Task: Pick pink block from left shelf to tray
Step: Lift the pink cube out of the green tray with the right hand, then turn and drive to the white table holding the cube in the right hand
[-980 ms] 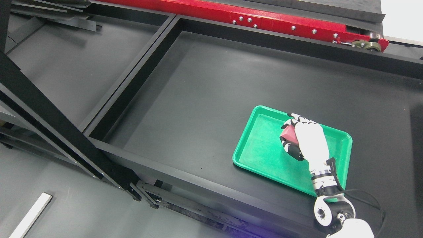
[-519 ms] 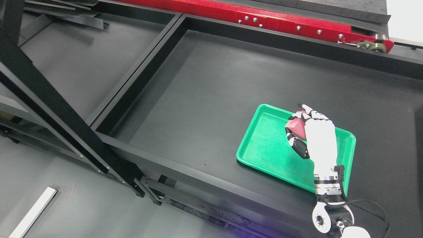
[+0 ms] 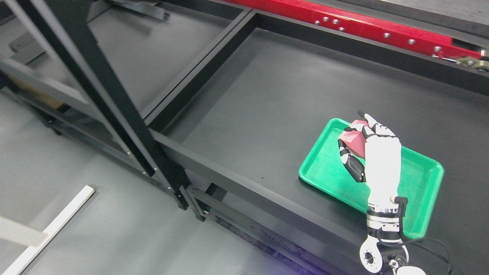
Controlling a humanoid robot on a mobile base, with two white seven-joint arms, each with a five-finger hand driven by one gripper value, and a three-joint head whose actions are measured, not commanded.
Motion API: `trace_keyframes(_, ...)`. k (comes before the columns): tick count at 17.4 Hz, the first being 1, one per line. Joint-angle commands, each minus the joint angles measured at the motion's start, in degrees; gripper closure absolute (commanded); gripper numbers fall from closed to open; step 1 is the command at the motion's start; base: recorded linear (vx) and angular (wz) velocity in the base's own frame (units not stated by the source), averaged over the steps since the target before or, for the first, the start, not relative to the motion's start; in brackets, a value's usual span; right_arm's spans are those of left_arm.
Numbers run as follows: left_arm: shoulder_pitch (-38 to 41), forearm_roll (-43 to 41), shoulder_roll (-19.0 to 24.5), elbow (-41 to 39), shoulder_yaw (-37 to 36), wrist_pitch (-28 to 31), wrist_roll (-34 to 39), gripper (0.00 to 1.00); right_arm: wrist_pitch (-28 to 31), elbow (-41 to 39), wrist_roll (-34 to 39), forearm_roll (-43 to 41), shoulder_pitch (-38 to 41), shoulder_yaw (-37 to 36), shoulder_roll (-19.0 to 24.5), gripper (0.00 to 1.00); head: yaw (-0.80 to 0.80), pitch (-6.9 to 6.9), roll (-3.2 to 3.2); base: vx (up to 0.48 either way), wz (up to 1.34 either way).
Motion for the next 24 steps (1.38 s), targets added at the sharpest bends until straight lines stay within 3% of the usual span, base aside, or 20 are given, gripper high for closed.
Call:
trace_keyframes(1, -1.84, 0.0, 1.0, -1.0, 0.0, -0.04, 0.04, 0.0, -0.02, -1.92, -0.13, -0.12, 0.59, -0.04, -1.03, 0.97, 0.0, 0.0, 0.0, -0.071, 0.43)
trace_keyframes(24, -1.84, 0.0, 1.0, -1.0, 0.0, -0.04, 0.04, 0.0, -0.02, -1.91, -0.13, -0.3, 0.68, 0.4, -1.03, 0.97, 0.0, 0.01, 0.0, -0.107, 0.76)
